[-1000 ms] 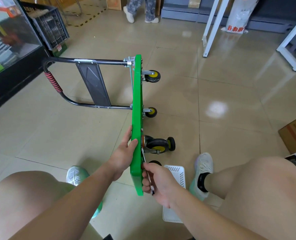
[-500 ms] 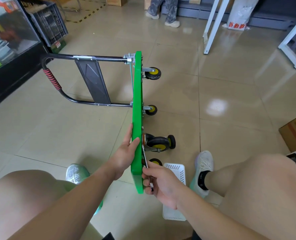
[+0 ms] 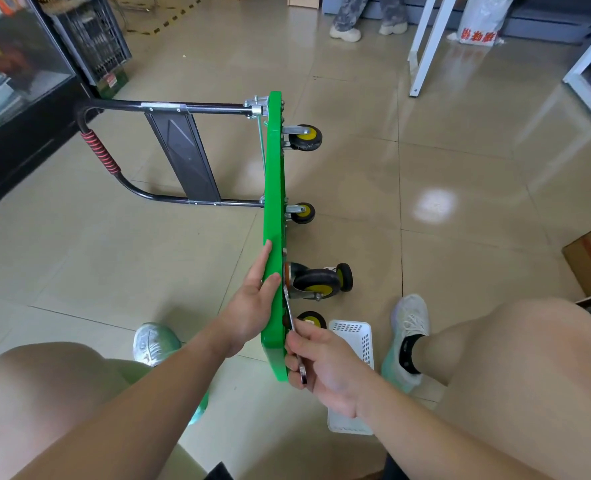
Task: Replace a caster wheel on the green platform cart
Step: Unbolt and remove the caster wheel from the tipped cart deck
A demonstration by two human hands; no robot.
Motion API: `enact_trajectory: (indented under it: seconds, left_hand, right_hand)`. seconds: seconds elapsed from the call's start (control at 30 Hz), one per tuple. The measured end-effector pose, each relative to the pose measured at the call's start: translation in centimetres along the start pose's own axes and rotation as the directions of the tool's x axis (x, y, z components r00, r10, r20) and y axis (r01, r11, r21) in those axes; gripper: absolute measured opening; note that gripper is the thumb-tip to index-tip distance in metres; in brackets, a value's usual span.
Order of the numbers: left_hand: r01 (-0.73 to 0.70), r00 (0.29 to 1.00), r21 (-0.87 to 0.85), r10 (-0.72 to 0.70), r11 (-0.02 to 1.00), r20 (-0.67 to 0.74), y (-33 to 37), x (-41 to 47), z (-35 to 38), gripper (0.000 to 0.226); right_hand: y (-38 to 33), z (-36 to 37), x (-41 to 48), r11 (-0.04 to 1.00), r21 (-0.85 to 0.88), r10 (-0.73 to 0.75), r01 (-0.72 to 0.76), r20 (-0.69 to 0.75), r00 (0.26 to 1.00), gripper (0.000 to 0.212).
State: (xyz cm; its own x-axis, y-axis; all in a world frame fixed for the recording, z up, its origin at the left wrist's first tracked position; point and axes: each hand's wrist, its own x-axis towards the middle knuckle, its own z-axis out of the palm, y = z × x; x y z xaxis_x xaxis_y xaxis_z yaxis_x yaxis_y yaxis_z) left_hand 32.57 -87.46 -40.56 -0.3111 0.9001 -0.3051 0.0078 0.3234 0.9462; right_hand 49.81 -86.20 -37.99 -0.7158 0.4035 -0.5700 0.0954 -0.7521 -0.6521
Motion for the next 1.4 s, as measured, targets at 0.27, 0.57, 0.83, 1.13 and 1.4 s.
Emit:
enact_trajectory:
  seconds: [0.27,0.57,0.83,1.13,1.4]
  left_hand:
    - [-0.01,1.0,0.005,0.01,1.0,-0.004,-0.3,0.1,0.1,0.054]
    - [-0.021,1.0,0.025,0.021,0.999,-0.018,0.1,-0.2,0.0,0.051]
    - [-0.014,1.0,0.005,0.014,1.0,-0.012,0.4,-0.5,0.2,0.049]
    - [0.007,1.0,0.006,-0.007,1.0,-0.005,0.9,-0.8,0.2,0.052]
    - [0.014,0.999,-0.011,-0.015,1.0,-0.029,1.3,-1.0,0.6,0.054]
  right_hand:
    - [1.4,-0.6,0.6,0.999,-0.01,-0.03,0.03,0.012,0.999,0.031]
    - [1.3,-1.3,1.0,0.992,-0.104,-0.067,0.072,0.055,0.996,0.026]
    - [1.6,-1.5,1.1,0.961,-0.259,-0.095,0.097,0.02,0.995,0.033]
    - [2.2,-2.0,1.9,0.899,-0.418,-0.154,0.13,-0.023,0.988,0.05]
    - [2.5,-3.3,2.2,0.841,-0.541,-0.097,-0.001,-0.152,0.984,0.049]
